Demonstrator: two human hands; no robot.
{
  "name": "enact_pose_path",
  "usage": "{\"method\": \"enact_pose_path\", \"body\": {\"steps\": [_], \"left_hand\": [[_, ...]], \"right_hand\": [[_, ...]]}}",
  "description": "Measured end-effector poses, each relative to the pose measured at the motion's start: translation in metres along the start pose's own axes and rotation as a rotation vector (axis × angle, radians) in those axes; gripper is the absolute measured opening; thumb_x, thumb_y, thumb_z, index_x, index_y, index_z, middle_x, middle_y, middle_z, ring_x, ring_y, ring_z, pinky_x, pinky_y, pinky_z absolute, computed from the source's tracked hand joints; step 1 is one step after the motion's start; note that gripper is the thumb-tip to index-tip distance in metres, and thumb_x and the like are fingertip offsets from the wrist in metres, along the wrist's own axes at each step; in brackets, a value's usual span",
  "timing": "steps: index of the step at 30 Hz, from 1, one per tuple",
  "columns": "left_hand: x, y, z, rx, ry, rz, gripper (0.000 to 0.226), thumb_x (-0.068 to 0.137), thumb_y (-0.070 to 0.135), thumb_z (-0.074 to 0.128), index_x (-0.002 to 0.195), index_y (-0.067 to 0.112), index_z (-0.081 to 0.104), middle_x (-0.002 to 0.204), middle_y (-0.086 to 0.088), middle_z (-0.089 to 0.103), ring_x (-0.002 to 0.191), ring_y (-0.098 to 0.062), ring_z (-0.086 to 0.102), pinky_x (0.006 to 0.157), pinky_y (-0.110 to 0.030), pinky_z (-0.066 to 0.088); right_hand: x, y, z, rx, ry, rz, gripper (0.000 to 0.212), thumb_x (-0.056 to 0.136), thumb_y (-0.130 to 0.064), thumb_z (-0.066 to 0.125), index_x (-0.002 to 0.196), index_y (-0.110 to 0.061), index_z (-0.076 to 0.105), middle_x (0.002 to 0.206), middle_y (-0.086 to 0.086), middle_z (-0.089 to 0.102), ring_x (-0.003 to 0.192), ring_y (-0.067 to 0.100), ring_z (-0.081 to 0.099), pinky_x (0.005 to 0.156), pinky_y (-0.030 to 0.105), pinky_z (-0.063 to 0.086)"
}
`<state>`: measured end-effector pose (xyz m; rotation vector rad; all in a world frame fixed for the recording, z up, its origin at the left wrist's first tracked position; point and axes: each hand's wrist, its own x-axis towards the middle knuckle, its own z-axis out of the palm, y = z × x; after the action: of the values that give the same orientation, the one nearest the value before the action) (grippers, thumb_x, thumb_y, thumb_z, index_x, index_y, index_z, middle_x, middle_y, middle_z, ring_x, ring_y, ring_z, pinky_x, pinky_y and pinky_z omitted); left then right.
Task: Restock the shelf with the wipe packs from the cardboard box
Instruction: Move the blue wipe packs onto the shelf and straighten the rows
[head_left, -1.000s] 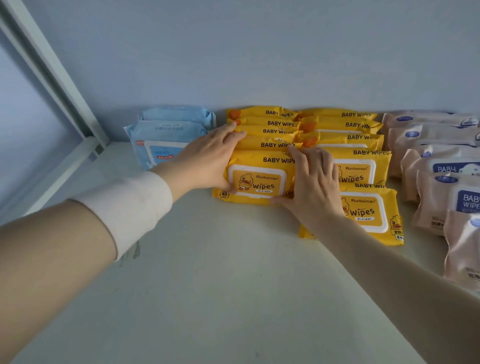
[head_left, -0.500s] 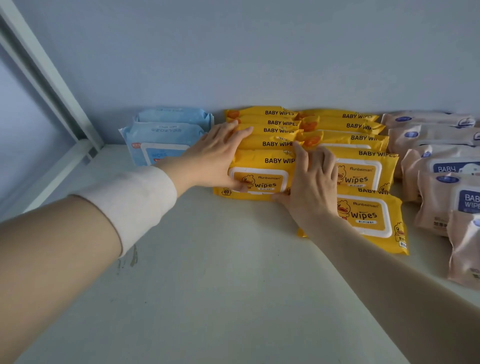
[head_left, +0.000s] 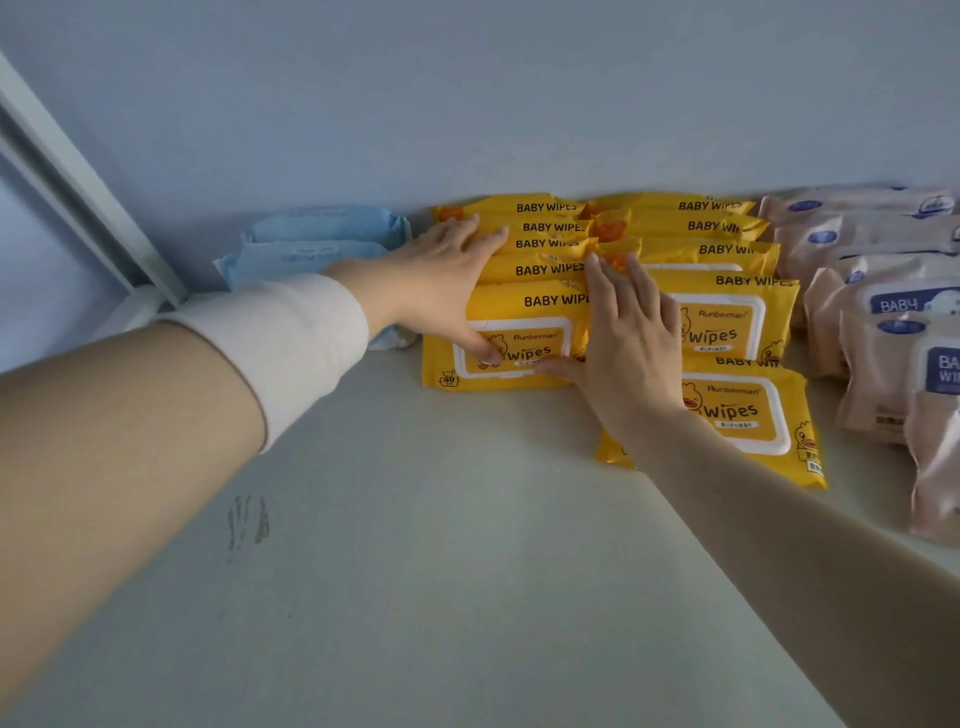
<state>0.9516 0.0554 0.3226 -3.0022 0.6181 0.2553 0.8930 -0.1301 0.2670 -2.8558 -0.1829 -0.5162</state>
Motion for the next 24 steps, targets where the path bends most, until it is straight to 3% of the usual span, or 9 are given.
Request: {"method": "enact_pose_path", "body": {"steps": [4,7,15,20,24], "left_hand": [[-0.010,-0.010,-0.005,0.001,-0.022,0.018,0.133,0.049,0.076,0.065,0.148,0.028,-0.009,0.158,-0.004,-0.013,0.145,-0.028,-0.008,0.115,-0.044,0.004],[-0.017,-0.019,-0.007,0.035,-0.002,0.038,0.129,0.045,0.081,0.054,0.149,0.029,-0.002,0.159,-0.002,-0.006,0.146,-0.025,0.001,0.116,-0.042,0.009],[-0.013,-0.016,-0.006,0.091,0.127,0.077,0.116,0.057,0.070,0.068,0.149,0.025,0.014,0.157,0.003,0.016,0.141,-0.023,0.024,0.109,-0.042,0.029],[-0.015,-0.010,-0.010,0.103,0.088,0.060,0.117,0.058,0.068,0.069,0.149,0.022,0.013,0.157,-0.001,0.018,0.141,-0.024,0.023,0.109,-0.045,0.029],[-0.020,0.009,-0.017,0.253,0.020,0.004,0.114,0.066,0.060,0.070,0.149,0.014,0.006,0.157,-0.011,0.010,0.144,-0.030,0.010,0.113,-0.047,0.020]], "right_hand": [[-0.001,0.000,-0.003,0.011,-0.014,-0.006,0.109,0.068,-0.059,0.069,0.150,-0.013,0.013,0.155,0.006,0.025,0.146,0.026,0.007,0.116,0.040,0.008],[0.000,0.002,-0.003,0.037,-0.034,-0.005,0.110,0.067,-0.057,0.070,0.150,-0.014,0.011,0.156,0.005,0.022,0.146,0.025,0.005,0.117,0.040,0.006],[0.004,0.007,0.004,-0.005,0.004,-0.026,0.111,0.065,-0.057,0.069,0.150,-0.014,0.012,0.153,0.006,0.029,0.145,0.026,0.010,0.113,0.038,0.007],[0.004,0.005,0.003,-0.039,-0.011,-0.014,0.110,0.067,-0.057,0.069,0.150,-0.015,0.010,0.153,0.007,0.029,0.146,0.027,0.009,0.114,0.040,0.009],[0.005,0.001,-0.010,-0.026,-0.107,-0.022,0.111,0.069,-0.054,0.072,0.150,-0.013,0.007,0.154,0.009,0.023,0.145,0.029,0.010,0.116,0.042,0.009]]}}
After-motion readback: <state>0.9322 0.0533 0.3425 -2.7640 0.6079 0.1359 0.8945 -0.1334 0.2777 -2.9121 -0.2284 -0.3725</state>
